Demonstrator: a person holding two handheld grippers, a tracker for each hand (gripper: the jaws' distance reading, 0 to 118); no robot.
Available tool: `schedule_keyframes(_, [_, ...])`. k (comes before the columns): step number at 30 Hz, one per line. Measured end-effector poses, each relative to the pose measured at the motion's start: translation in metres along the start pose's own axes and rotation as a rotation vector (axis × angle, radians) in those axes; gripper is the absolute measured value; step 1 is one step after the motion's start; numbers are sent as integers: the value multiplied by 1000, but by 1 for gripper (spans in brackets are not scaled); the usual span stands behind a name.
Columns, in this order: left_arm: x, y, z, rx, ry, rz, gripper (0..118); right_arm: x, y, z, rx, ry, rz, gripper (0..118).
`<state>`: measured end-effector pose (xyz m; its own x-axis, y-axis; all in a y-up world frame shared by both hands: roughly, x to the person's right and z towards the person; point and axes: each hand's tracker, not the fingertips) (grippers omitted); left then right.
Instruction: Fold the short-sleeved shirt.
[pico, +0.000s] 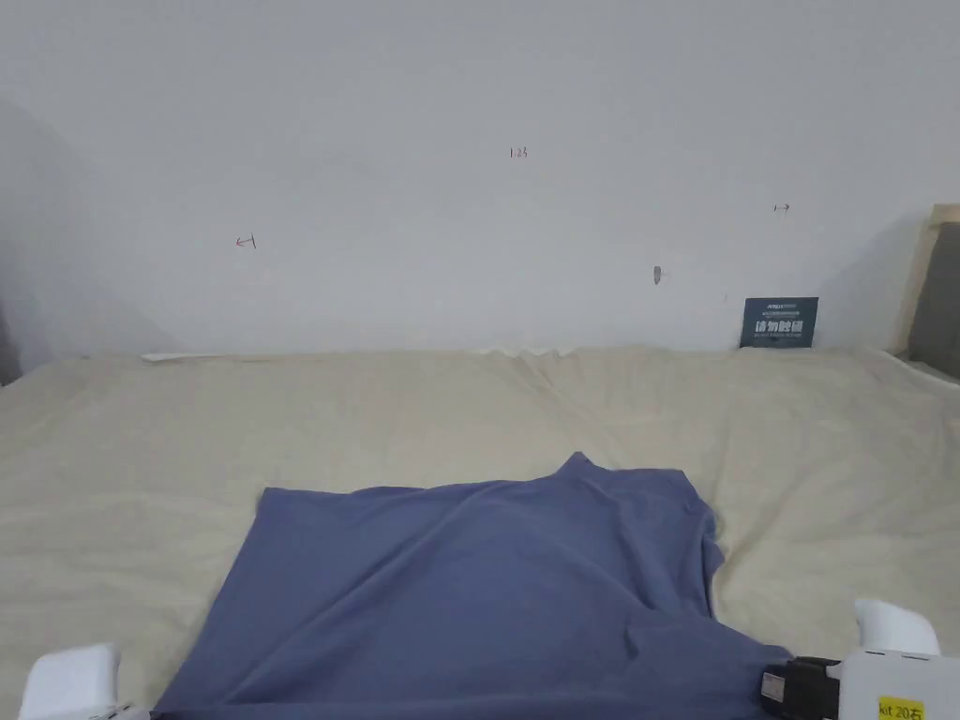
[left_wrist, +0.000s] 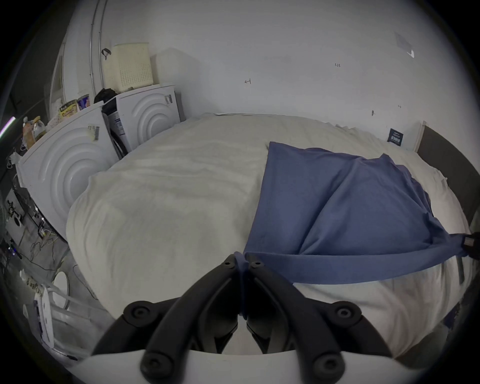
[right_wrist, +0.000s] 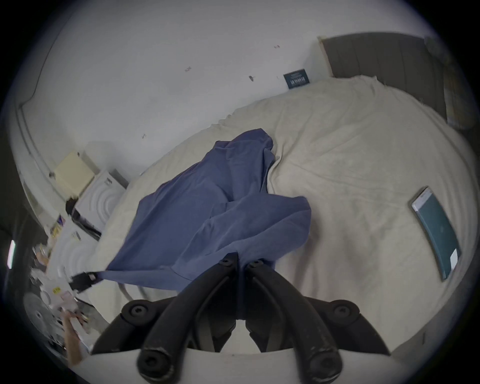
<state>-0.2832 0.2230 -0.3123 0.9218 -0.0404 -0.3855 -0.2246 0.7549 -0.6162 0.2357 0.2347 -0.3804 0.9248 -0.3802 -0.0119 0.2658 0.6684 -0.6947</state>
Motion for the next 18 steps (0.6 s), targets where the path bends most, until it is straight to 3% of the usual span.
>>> schedule_keyframes(6, [-14, -59, 23, -20, 16, 9, 3, 11, -58, 25, -38, -12, 32, 3])
schedule_keyframes(10, [-23, -79, 28, -28, 17, 13, 3, 23, -86, 27, -69, 1, 1, 3])
schedule_keyframes(13, [-22, -83, 29, -14, 5, 13, 5, 20, -93, 27, -78, -5, 27, 4])
schedule_keyframes(14, [-21, -83, 30, -11, 4, 10, 13, 18, -94, 28, -66, -18, 58, 9])
schedule_keyframes(15, [-21, -83, 33, -10, -1, 5, 35, 16, -94, 29, -53, -40, 75, 24])
schedule_keyframes(16, [-20, -83, 35, -2, -12, -9, 78, 13, -94, 31, -50, -41, 78, 59])
schedule_keyframes(17, [-21, -82, 36, 1, -17, -17, 106, 13, -94, 32, -43, -44, 87, 86])
schedule_keyframes(18, [-22, -81, 37, -2, -19, -25, 118, 13, -94, 35, -37, -39, 87, 100])
